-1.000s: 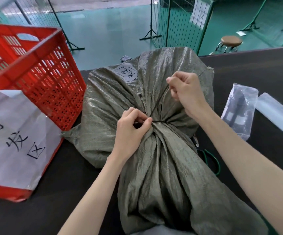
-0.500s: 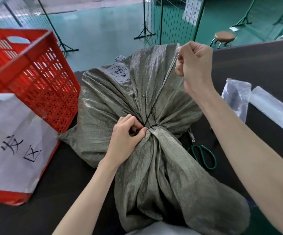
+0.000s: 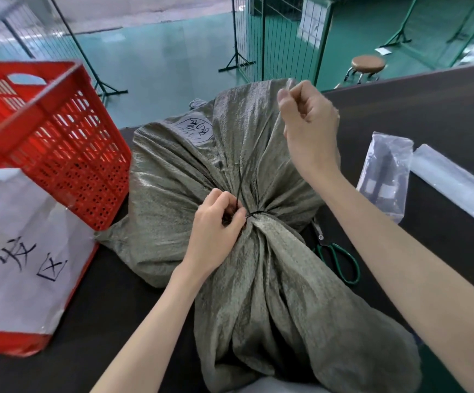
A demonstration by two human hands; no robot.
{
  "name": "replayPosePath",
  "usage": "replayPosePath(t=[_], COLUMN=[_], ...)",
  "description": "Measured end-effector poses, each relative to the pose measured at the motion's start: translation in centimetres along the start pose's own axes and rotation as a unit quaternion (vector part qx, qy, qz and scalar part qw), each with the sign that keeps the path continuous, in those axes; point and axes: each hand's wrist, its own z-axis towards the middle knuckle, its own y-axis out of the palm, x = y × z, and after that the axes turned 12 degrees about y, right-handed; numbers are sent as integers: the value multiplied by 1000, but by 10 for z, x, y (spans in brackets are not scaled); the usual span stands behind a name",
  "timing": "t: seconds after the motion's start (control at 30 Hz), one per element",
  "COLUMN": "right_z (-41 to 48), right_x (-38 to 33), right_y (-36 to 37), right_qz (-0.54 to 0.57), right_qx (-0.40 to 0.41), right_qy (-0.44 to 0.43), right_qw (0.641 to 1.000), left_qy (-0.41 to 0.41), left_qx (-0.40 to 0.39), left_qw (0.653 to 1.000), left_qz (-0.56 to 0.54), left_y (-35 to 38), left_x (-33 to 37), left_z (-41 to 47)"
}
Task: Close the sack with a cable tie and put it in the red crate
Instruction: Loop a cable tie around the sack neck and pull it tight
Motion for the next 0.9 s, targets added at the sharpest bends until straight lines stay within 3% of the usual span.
replayPosePath(t=[0.23,0.43,0.73,0.9], right_z=[-15,-34,-76,-87], right_x=[13,68,162,193], right_y=[-11,-39,-82,-87], right_qz=[12,-18,-84,-185], right_qx=[-28,-4,53,25], right_qy=[21,86,205,276], right_qw=[999,996,974,943], left_qy=[-82,-134,-118,-108], left_qx=[39,64,49,48], left_qw=[993,979,984,987], left_qz=[-71,-137,-128,-109], left_y=[0,3,13,15], left_x=[2,-6,-8,-8], left_z=[1,-8,-16,-18])
